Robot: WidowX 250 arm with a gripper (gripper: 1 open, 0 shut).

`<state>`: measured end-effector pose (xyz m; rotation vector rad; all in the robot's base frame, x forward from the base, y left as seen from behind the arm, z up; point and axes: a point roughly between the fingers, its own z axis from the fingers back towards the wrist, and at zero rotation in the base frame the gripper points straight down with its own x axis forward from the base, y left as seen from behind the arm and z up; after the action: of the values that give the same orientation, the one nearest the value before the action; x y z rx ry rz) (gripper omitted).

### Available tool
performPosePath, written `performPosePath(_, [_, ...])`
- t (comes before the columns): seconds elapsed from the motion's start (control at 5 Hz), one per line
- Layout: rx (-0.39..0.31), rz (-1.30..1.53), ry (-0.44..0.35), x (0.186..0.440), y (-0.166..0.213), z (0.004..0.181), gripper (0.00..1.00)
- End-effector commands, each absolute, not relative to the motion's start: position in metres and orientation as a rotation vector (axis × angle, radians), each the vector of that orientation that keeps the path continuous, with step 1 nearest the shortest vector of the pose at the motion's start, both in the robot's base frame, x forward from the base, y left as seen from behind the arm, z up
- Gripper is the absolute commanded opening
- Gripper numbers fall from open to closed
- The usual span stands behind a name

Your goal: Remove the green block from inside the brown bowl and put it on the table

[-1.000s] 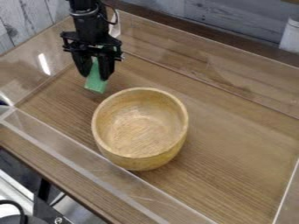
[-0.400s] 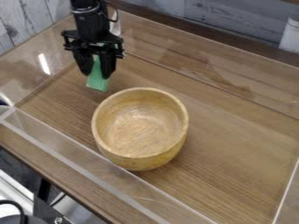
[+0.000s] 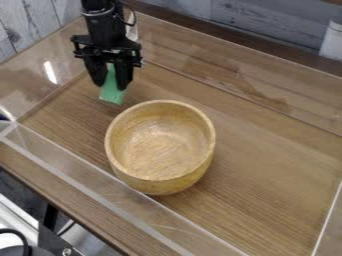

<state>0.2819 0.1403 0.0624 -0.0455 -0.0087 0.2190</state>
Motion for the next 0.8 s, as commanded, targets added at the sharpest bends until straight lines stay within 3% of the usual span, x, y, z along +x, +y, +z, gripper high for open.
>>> performPosePath(0.0, [-0.025,0.214,-0.072,0.294,0.143,0.085,0.00])
performPosePath(0.2, [-0.035,0.215,-0.082,0.296,0.140,0.094,0.00])
performPosePath(0.6, [-0.028,0.211,-0.068,0.298,0.140,0.084,0.00])
